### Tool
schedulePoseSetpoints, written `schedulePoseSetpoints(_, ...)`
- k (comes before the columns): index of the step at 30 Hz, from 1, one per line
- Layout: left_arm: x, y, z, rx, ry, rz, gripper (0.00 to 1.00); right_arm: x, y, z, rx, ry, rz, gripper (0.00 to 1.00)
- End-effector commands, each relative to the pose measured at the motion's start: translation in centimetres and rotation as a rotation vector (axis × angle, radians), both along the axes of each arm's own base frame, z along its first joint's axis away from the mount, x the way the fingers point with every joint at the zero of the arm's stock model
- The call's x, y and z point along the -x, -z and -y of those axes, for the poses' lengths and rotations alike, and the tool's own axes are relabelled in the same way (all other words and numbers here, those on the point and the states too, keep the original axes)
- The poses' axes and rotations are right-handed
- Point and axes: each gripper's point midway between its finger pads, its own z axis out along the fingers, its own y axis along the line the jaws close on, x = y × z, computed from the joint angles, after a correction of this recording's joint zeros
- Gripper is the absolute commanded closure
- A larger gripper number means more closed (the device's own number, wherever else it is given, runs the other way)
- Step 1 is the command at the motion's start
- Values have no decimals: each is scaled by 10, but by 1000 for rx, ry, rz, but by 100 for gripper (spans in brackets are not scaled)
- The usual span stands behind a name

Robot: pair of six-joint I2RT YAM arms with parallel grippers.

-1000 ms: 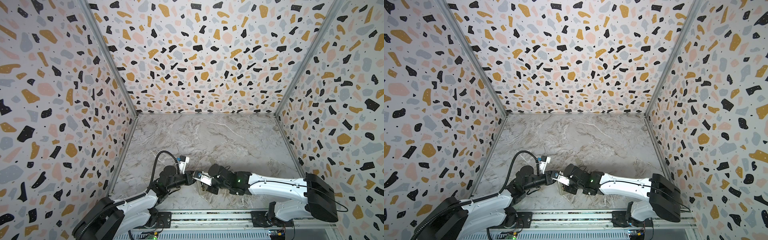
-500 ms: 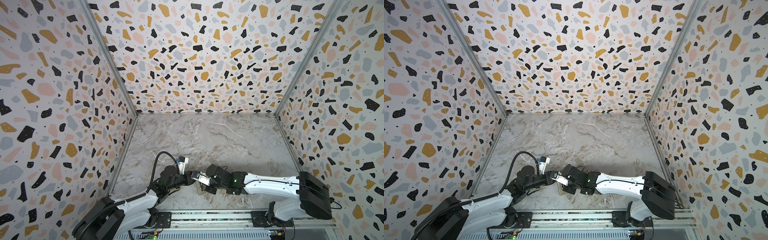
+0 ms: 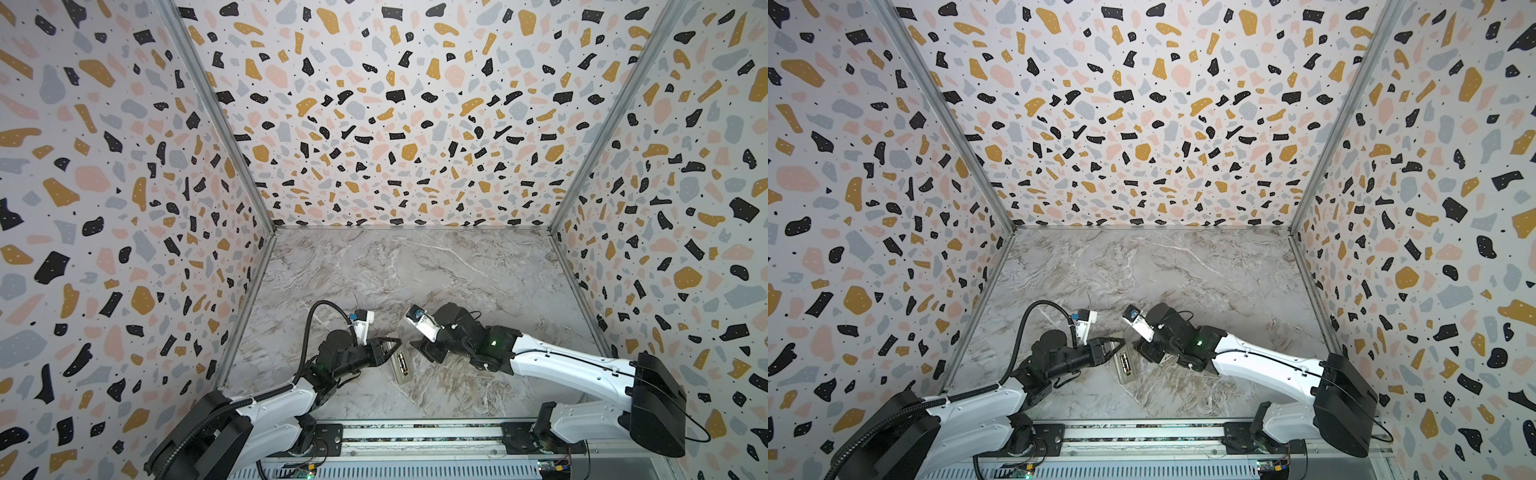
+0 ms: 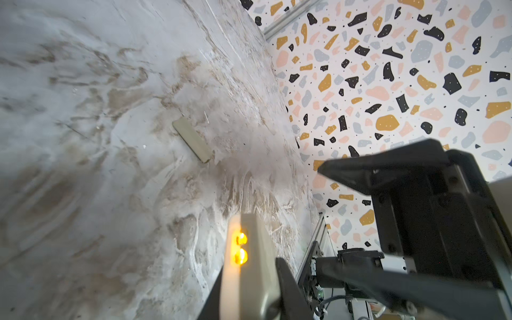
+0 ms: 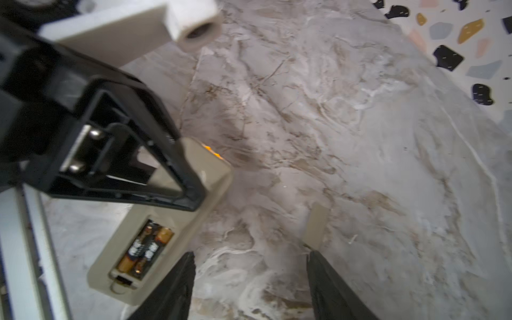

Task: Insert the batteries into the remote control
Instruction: 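Lift the right gripper and move it over the beige battery cover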

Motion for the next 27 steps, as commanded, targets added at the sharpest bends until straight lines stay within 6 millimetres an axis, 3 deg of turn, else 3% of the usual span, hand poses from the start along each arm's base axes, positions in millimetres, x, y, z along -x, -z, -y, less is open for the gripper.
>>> schedulePoseSetpoints(1, -16, -25, -3, 48, -64, 90, 100, -30, -3, 25, -30, 145, -69, 25)
schedulePoseSetpoints(6, -23, -29, -10, 55, -125, 107, 100, -63, 22, 45, -10, 254, -165, 16)
schedulePoseSetpoints(12, -32, -33, -20, 62, -208, 125, 100, -80, 48, 36, 37, 295, -200, 7)
schedulePoseSetpoints(27, -37, -30, -29, 106, -278, 120, 100, -85, 102, 25, 128, 312, -273, 10)
